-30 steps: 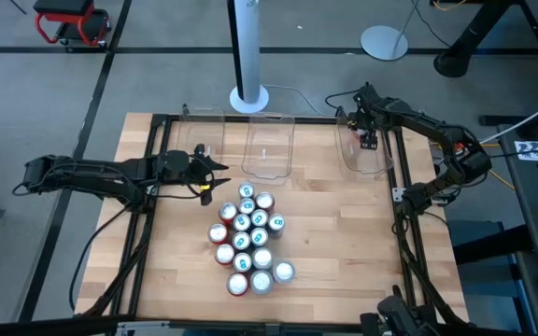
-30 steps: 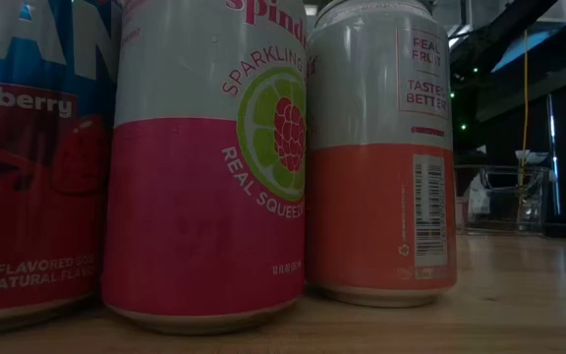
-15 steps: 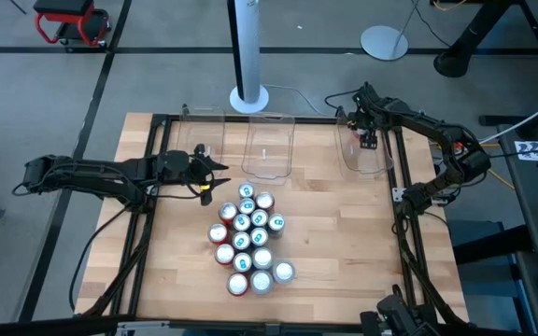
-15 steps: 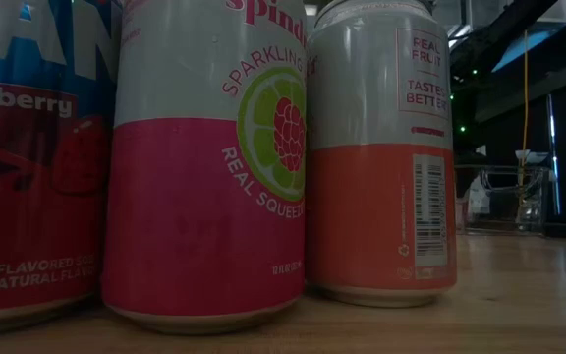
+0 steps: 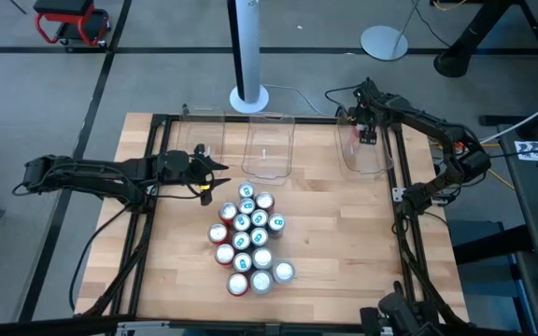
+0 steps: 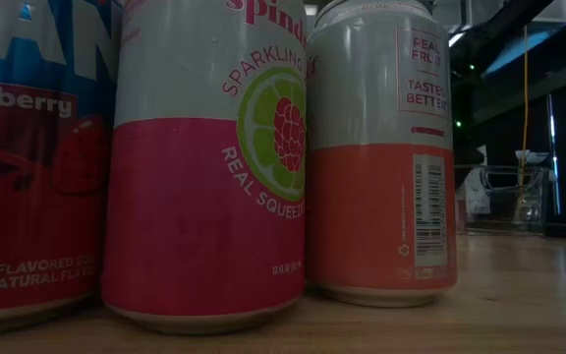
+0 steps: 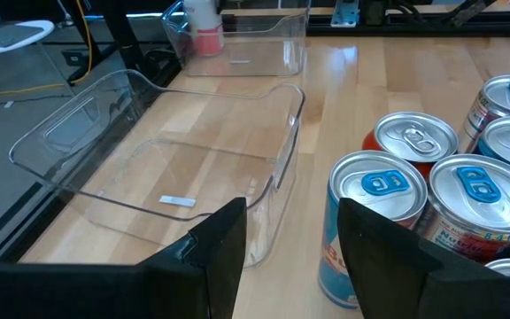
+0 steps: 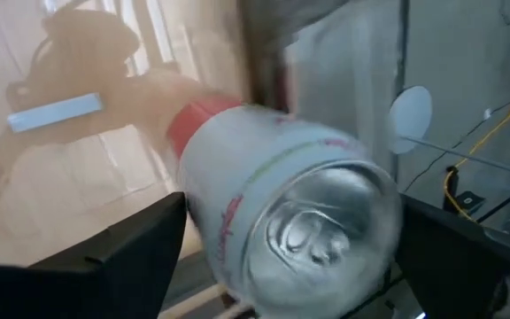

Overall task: Sort soda cans
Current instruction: Put the pink-white soda can into the right transparent bin, then put the orange-white soda can into the right transparent bin

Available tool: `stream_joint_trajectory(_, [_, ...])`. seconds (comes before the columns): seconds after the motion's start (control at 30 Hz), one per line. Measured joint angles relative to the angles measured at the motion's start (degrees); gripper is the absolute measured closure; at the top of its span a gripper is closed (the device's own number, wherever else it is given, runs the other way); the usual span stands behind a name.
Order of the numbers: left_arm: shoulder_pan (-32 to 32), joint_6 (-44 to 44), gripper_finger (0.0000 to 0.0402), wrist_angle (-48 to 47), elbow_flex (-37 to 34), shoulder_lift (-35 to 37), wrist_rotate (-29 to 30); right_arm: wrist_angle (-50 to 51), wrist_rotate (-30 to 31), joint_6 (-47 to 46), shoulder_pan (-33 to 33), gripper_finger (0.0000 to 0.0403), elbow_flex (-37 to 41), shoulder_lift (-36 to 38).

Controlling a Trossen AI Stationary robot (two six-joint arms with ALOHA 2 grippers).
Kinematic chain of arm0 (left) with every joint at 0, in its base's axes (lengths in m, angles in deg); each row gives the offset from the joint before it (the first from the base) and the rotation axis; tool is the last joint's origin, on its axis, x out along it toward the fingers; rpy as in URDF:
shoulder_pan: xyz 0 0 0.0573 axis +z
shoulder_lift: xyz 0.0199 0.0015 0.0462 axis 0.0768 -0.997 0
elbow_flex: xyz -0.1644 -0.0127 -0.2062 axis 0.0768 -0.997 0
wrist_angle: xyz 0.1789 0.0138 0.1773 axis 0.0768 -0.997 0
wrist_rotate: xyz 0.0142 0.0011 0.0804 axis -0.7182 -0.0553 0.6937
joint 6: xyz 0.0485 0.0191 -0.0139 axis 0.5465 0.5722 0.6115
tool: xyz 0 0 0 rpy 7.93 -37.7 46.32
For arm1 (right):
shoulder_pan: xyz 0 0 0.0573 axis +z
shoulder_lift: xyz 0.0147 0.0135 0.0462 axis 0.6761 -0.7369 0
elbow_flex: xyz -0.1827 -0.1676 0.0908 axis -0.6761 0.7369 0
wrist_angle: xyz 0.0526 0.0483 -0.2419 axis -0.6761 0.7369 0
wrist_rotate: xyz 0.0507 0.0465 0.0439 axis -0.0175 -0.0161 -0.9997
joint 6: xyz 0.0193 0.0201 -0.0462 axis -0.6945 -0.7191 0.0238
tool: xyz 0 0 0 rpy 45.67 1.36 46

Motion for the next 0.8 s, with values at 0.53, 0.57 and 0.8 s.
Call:
stream_joint_trajectory(0.53, [0.0, 0.4, 0.0233, 0.4, 0.0, 0.0, 0.0, 15.2, -4.2, 1.5, 6.9, 0.0027, -17.2, 1.0])
stream_joint_trajectory(0.57, [0.0, 0.4, 0.0233, 0.4, 0.0, 0.0, 0.0, 15.3, -4.2, 1.6, 8.9, 0.0027, -18.0, 1.4])
stream_joint_trajectory(0.8, [0.0, 0.3, 0.0233, 0.5, 0.0, 0.0, 0.0, 14.8, -4.2, 3.0, 24.6, 0.0026, -19.6, 3.1])
